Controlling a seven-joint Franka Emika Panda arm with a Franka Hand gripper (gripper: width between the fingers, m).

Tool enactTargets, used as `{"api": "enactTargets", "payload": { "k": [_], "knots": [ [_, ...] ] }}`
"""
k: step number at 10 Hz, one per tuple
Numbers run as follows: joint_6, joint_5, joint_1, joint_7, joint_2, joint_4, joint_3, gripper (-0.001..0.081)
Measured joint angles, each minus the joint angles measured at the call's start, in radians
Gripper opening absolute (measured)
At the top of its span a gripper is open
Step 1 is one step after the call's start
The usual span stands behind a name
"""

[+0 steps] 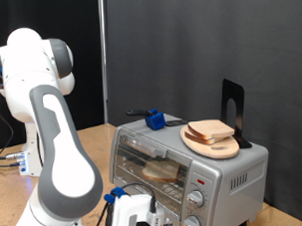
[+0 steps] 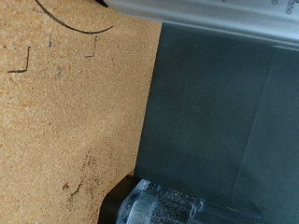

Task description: Make a piece of toast with the oven

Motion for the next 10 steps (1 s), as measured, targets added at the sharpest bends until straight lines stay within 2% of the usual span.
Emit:
{"api": "enactTargets", "payload": {
  "k": [5, 10],
  "knots": [
    [0.047, 0.006, 0.046, 0.017, 0.017, -0.019, 0.026, 0.0806],
    [0.045, 0.009, 0.050, -0.014, -0.007, -0.088, 0.077, 0.0806]
  ]
}}
